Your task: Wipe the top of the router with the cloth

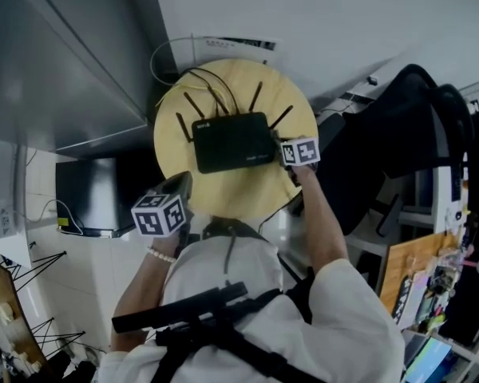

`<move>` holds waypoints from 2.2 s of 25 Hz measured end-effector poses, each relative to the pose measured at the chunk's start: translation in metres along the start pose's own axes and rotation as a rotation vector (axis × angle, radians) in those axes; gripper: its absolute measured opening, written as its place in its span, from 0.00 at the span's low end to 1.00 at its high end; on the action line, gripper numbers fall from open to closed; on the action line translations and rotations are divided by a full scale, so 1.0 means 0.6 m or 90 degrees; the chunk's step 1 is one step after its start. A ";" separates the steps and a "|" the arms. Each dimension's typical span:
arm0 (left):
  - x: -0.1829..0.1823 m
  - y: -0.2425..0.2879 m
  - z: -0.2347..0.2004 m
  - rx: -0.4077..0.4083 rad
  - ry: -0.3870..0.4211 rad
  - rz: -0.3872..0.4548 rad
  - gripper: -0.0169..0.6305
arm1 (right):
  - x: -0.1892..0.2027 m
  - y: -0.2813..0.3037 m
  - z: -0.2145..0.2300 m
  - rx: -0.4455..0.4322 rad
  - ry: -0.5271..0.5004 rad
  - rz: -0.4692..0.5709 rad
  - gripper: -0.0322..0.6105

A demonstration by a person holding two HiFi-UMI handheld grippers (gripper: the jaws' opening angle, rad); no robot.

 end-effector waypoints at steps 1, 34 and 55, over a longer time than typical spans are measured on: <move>0.001 -0.002 -0.002 -0.003 -0.001 0.000 0.02 | 0.001 0.002 -0.002 -0.004 -0.004 0.001 0.11; 0.080 -0.091 0.016 0.026 0.024 -0.016 0.02 | 0.139 -0.039 -0.204 -0.031 0.023 0.078 0.11; 0.109 -0.178 -0.053 -0.047 -0.032 0.013 0.02 | 0.123 0.055 -0.444 -0.157 -0.053 0.035 0.11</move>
Point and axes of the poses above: the fingertips, and each gripper's own axes: y forward along the fingers, z to its right, x out of its underside, the point moved 7 cm from there along -y, backward along the fingers, and after that the axes turned 6 degrees about y, right-handed, at the moved point
